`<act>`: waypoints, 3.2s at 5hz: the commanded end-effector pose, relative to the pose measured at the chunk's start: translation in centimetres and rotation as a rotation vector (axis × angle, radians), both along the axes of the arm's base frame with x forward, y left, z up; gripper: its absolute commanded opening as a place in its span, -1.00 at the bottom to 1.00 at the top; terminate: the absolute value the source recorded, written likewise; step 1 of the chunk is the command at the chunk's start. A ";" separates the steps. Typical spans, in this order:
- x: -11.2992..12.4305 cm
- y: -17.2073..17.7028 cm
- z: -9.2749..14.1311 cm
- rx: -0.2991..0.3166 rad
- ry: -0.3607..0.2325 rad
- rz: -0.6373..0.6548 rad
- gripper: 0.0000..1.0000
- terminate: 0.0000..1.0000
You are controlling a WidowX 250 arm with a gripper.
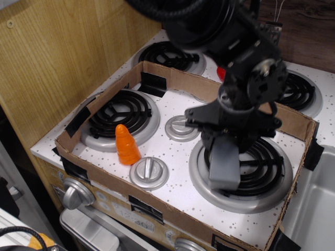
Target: Right pepper shaker
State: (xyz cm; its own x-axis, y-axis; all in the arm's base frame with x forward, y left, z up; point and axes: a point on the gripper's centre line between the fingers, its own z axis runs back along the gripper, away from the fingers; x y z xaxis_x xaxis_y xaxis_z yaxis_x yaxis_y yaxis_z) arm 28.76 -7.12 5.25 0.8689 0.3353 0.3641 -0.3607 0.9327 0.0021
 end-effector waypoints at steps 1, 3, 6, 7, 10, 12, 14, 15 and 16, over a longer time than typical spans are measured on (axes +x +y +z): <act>3.2 3.3 3.3 0.093 -0.241 -0.056 -1.00 -1.00; 4.6 7.3 4.7 0.193 -0.377 -0.120 -1.00 -1.00; 6.3 12.7 5.6 0.318 -0.576 -0.207 -1.00 -1.00; 5.8 13.9 5.3 0.372 -0.679 -0.180 -1.00 -1.00; 3.5 15.0 2.7 0.414 -0.863 -0.026 -1.00 -1.00; 1.6 14.6 1.7 0.385 -0.852 -0.005 -1.00 -1.00; 1.3 14.0 2.2 0.347 -0.813 -0.021 1.00 -1.00; 1.1 13.9 3.9 0.362 -0.784 -0.042 1.00 -1.00; 1.1 14.0 5.9 0.385 -0.743 -0.068 1.00 -1.00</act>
State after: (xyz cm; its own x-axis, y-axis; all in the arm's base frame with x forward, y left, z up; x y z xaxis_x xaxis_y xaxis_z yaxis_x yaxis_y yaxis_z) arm 29.56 7.42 9.64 0.4040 0.0321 0.9142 -0.3320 0.9364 0.1138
